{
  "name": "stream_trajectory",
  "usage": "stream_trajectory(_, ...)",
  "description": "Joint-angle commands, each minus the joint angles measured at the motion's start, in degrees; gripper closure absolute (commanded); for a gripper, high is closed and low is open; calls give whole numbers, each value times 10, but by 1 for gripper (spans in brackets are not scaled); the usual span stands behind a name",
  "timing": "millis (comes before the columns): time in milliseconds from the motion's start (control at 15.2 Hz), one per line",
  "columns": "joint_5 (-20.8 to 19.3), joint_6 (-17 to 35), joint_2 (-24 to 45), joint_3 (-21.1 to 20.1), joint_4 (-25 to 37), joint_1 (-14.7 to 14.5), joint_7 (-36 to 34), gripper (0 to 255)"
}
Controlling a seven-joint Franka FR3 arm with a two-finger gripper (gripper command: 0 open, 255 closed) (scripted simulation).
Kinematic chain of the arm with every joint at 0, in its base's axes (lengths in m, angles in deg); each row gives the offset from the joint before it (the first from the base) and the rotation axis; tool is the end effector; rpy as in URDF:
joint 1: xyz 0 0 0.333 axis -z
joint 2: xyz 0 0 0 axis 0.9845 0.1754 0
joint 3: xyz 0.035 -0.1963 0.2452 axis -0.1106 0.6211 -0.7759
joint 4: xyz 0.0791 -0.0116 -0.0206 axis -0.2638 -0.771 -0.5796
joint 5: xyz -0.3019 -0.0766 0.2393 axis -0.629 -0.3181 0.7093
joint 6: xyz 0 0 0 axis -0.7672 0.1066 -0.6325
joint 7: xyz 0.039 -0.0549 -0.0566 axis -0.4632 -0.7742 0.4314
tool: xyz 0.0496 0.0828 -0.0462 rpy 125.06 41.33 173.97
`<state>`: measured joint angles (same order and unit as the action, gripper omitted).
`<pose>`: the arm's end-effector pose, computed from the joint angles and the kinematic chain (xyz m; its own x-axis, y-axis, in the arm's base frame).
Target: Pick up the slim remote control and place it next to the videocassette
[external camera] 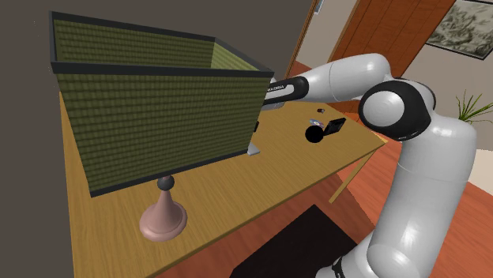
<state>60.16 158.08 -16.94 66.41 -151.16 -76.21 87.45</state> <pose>0.6408 -0.0383 0.3276 0.9986 -0.0521 -0.0078 -0.0520 -0.9986 0.0078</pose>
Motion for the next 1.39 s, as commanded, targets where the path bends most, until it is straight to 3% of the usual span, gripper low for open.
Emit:
stream_trajectory(0, 0, 0, 0, 0, 0, 0, 0, 255)
stream_trajectory(1320, 1, -127, -55, 0, 71, 0, 1, 255)
